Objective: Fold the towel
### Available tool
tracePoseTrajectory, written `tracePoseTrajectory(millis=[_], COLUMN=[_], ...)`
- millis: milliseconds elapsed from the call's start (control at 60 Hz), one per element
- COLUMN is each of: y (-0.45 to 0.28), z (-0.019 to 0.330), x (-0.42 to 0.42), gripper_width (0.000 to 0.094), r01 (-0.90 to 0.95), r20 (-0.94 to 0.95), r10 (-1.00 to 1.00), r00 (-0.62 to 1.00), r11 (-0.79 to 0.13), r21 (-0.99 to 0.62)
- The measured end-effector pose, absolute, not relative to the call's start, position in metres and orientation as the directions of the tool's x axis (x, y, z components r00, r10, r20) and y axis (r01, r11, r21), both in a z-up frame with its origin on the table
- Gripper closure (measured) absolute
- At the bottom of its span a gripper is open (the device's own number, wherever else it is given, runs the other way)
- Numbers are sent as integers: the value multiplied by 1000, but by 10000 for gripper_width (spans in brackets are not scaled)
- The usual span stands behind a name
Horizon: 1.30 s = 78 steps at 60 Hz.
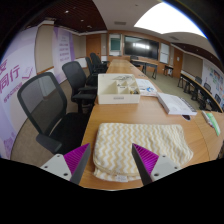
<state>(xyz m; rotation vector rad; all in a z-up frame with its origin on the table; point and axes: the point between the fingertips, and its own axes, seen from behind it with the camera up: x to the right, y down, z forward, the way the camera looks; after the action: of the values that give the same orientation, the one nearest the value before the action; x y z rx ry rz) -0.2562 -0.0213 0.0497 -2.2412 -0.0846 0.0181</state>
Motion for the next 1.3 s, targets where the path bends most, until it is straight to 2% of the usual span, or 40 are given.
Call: tracePoseTrajectory(millis=[150, 233, 267, 333, 367, 417, 533, 650, 733, 883, 1017, 1100, 1217, 1300], y=[13, 19, 25, 26, 26, 27, 26, 21, 9, -18, -12, 1, 19, 26], z=[9, -5, -3, -5, -5, -4, -5, -1, 21, 87, 135, 124, 80, 49], x=[-272, -271, -269, -268, -268, -259, -257, -267, -294, -360, -353, -315, -244, -200], gripper_width=[75, 108, 184, 401, 542, 803, 888, 898, 898, 899, 896, 891, 849, 693], r01=[59, 76, 70, 84, 92, 109, 157, 121, 82, -25, -98, -116, -79, -56], r20=[48, 93, 93, 112, 118, 156, 198, 145, 58, -162, -228, -212, -110, -53], r10=[34, 10, -2, -3, 2, -15, 12, 20, 58, 163, 159, 101, 14, -23], r00=[998, 996, 996, 994, 993, 988, 980, 989, 997, 973, 961, 972, 994, 998], r11=[-656, -667, -651, -645, -644, -647, -656, -671, -659, -625, -574, -579, -602, -628], r21=[-753, -741, -756, -760, -760, -755, -738, -732, -748, -780, -813, -807, -795, -776])
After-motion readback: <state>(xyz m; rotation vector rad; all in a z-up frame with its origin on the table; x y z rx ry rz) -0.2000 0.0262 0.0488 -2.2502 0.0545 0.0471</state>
